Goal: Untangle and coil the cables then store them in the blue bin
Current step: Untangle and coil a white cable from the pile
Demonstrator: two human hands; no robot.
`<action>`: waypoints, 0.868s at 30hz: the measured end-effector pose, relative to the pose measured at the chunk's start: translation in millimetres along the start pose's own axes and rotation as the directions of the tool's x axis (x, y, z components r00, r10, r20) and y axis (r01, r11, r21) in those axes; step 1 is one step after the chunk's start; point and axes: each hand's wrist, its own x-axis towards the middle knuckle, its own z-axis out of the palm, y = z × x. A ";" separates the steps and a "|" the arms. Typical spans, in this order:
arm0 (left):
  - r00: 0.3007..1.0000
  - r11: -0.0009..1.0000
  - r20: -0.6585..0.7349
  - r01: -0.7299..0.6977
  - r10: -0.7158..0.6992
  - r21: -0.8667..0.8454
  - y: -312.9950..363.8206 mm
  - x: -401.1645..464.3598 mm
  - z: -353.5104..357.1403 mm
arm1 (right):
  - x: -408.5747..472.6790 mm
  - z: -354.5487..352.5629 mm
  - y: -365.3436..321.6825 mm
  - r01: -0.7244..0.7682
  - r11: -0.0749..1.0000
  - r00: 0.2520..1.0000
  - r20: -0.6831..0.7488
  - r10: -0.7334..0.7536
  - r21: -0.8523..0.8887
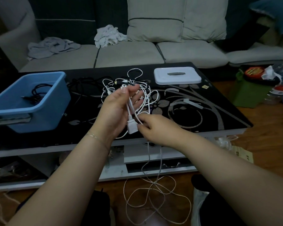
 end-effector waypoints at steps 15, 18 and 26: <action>0.983 0.455 0.181 -0.151 -0.023 0.878 -10.5 -2.4 -4.6 | -4.5 -19.4 0.5 -0.023 0.998 0.997 -0.080 0.019 -0.050; 0.968 0.528 0.212 -0.111 -0.135 0.842 -7.8 -5.8 -3.2 | -6.4 -27.1 -0.3 -0.076 0.981 0.975 -0.221 0.035 -0.178; 0.923 0.829 0.299 0.036 -0.241 0.558 0.8 -9.2 -1.7 | 2.4 -38.1 18.1 0.031 0.959 0.986 -0.165 0.017 0.283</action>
